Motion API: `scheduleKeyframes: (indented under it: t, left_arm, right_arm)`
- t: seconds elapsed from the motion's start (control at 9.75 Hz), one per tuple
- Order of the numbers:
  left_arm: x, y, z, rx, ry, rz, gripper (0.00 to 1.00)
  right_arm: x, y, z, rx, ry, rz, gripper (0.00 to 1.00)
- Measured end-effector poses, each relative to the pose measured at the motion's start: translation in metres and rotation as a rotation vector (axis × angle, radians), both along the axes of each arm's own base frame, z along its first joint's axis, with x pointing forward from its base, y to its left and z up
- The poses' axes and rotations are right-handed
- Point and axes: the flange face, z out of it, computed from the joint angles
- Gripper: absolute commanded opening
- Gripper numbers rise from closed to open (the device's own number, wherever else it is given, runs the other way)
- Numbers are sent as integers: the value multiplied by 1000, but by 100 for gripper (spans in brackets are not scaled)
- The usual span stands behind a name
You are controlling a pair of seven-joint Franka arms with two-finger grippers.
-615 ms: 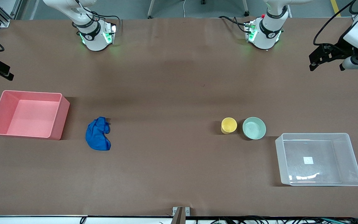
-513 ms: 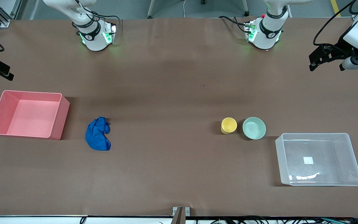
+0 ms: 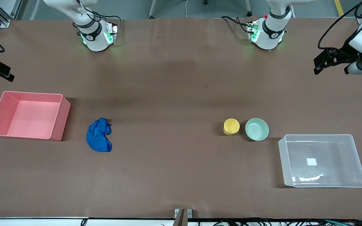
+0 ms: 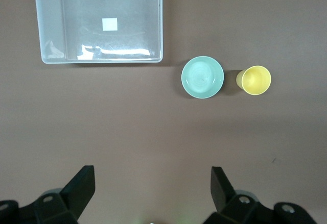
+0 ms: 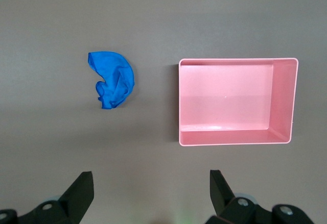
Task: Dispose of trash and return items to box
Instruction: 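Move the right gripper toward the blue cloth while the left gripper reaches the bowl, then grasp the blue cloth with the right gripper while the left gripper grasps the bowl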
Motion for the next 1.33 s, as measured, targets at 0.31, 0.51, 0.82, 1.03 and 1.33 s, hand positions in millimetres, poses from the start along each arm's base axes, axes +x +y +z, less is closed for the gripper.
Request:
scheduleKeyframes:
  t: [0.31,0.51,0.82,1.03,1.33]
  left_arm:
    - [39,-4,-78,-15,-29,55,100]
    - [43,-5,-153,-24,-45,138,100]
    - [41,-7,-252,-40,-51,212,100]
    - [33,-9,-319,-51,-38,223,87]
    - [37,-13,-387,-77,-56,227,71]
  right_arm:
    - [3,0,-1,-1,-15,2,100]
    - [19,4,-24,-5,-21,11,100]
    - [55,20,-135,-11,-46,47,100]
    - [76,40,-227,-19,-43,81,100]
    - [105,63,-341,-36,-48,96,100]
